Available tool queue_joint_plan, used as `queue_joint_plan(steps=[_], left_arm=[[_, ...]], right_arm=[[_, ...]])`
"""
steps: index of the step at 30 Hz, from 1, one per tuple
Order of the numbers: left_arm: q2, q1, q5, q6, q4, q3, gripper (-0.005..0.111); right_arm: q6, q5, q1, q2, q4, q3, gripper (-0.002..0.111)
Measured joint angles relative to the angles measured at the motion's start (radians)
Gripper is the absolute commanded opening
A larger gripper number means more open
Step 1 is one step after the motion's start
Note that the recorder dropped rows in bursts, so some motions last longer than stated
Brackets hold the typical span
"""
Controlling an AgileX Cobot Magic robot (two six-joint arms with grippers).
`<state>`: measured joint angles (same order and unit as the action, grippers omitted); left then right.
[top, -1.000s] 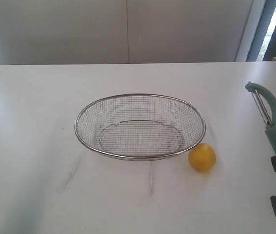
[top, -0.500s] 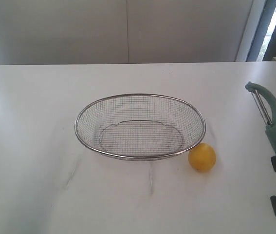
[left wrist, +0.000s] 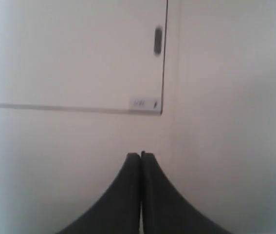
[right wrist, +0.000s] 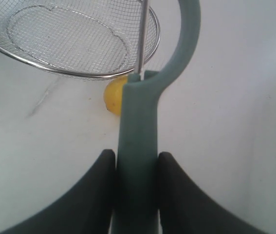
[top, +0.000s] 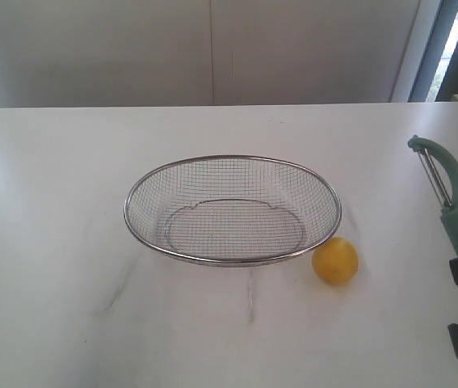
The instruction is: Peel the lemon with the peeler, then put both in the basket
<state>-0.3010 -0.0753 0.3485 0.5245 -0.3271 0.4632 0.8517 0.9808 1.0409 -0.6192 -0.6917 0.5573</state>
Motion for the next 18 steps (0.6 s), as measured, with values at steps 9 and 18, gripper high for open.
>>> queue_joint_plan(steps=[9,18], left_arm=[[-0.296,-0.002,-0.742,-0.087,-0.079,0.188,0.0],[-0.487,-0.002,-1.016,-0.99,1.046,0.194,0.0]], right_arm=[[0.0,-0.006,0.0,0.0,0.0,0.0,0.0],[0.004,-0.01,0.0,0.0,0.0,0.0,0.0]])
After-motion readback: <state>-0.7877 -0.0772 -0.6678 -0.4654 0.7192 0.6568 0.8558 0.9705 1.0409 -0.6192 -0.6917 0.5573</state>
